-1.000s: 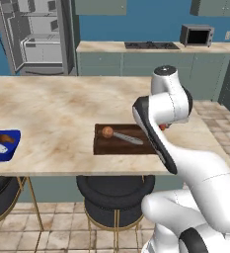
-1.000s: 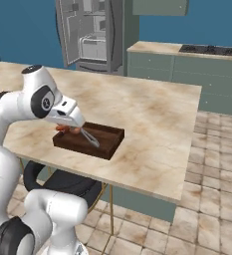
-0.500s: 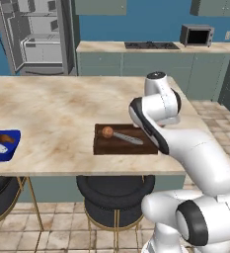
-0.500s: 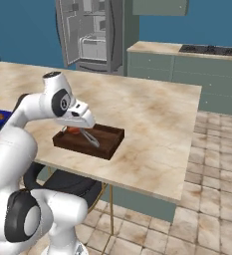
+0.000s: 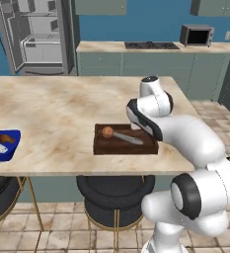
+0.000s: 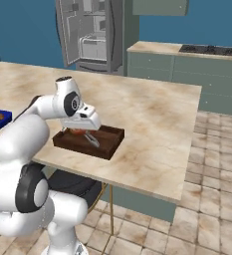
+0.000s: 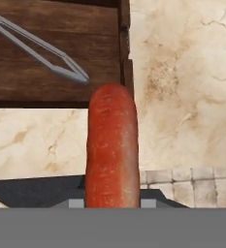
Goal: Gather the carrot and onion from the fridge and place them on a tray on the dining counter. Then gather the chicken drumstick and fish from the fridge and place them on the other tray.
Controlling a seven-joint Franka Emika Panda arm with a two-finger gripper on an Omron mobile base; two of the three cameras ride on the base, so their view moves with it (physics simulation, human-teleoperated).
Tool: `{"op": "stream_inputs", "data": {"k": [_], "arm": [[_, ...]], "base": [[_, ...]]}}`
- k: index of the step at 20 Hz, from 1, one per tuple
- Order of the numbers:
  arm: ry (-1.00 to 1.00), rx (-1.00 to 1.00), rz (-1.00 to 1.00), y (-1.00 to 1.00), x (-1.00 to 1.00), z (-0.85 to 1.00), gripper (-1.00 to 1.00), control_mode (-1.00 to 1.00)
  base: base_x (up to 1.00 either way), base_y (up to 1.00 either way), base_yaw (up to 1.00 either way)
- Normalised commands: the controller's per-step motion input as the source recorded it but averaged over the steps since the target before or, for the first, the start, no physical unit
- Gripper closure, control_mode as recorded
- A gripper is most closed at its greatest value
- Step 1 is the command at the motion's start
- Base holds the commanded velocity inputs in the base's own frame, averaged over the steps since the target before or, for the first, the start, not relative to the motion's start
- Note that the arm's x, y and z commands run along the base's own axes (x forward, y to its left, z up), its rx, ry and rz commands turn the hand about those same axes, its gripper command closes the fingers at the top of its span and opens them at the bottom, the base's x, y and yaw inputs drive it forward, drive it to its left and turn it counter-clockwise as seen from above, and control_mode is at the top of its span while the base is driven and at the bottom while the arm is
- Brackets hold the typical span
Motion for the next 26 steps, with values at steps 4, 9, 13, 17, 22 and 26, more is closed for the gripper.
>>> {"op": "stream_inputs", "data": {"k": [4, 9, 13, 17, 22, 26], "arm": [[0.01, 0.0, 0.02, -0.05, 0.33, -0.48, 1.0, -1.0], [0.0, 0.0, 0.02, -0.08, 0.41, -0.38, 1.0, -1.0], [0.0, 0.0, 0.03, -0.12, 0.53, -0.27, 1.0, -1.0], [0.0, 0.0, 0.03, -0.11, 0.48, -0.26, 1.0, -1.0], [0.0, 0.0, 0.03, -0.03, 0.4, -0.36, 1.0, -1.0], [0.0, 0.0, 0.02, 0.0, 0.33, -0.4, 1.0, -1.0]], "base": [[0.0, 0.0, 0.0], [0.0, 0.0, 0.0], [0.0, 0.0, 0.0], [0.0, 0.0, 0.0], [0.0, 0.0, 0.0], [0.0, 0.0, 0.0]]}}
